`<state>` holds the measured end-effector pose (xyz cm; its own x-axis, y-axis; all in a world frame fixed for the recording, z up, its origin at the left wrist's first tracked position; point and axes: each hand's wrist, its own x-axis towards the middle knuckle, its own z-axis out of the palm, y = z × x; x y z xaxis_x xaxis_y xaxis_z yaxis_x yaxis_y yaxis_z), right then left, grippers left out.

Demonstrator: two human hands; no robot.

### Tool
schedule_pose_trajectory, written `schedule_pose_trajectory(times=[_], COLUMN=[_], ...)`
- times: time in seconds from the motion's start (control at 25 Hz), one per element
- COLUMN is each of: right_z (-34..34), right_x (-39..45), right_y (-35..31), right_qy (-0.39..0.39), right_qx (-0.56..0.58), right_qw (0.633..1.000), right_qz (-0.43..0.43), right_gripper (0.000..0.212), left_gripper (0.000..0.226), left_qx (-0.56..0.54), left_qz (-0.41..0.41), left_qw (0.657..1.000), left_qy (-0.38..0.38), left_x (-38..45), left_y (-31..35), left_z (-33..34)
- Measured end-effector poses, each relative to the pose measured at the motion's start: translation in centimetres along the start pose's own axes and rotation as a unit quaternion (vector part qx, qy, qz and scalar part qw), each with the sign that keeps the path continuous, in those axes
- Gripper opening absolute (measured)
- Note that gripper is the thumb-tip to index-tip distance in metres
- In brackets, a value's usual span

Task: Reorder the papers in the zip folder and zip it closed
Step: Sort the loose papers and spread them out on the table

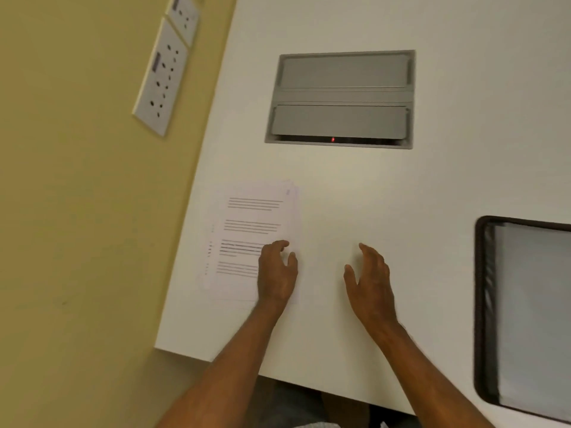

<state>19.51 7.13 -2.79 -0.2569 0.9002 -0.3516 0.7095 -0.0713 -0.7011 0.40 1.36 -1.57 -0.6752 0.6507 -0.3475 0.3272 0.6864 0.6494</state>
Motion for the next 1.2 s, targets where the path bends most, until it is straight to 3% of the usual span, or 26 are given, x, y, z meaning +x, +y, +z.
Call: schedule_pose_trajectory(times=[0.2,0.32,0.44,0.68,0.96,1.2], right_z=[8.1,11.0,12.8,14.0,13.5,12.2], right_x=[-0.1,0.9,2.0,3.3,3.1,3.2], right_y=[-6.1,-8.7,-10.1,-11.2,-11.6,-10.9], right_qy=[-0.042,-0.046,-0.031,0.006,-0.004,-0.035], right_qx=[0.028,0.032,0.05,0.127,0.085,0.217], right_qw=[0.998,0.995,0.99,0.971,0.969,0.94], right_qz=[0.037,0.079,0.127,0.205,0.233,0.26], right_gripper=[0.062,0.064,0.06,0.056,0.056,0.061], left_gripper=[0.048,0.068,0.073,0.067,0.06,0.069], left_qx=[0.053,0.08,0.081,0.03,0.061,0.05], left_qz=[-0.074,-0.142,-0.181,-0.203,-0.188,-0.203], left_qw=[0.994,0.985,0.98,0.979,0.98,0.976], left_qy=[0.062,0.049,0.032,0.013,0.027,0.054], left_x=[5.2,7.9,9.7,10.9,8.9,7.1], left_y=[-7.0,-9.6,-10.4,-10.6,-9.4,-7.9], left_z=[-7.6,-10.2,-11.0,-10.6,-9.3,-7.7])
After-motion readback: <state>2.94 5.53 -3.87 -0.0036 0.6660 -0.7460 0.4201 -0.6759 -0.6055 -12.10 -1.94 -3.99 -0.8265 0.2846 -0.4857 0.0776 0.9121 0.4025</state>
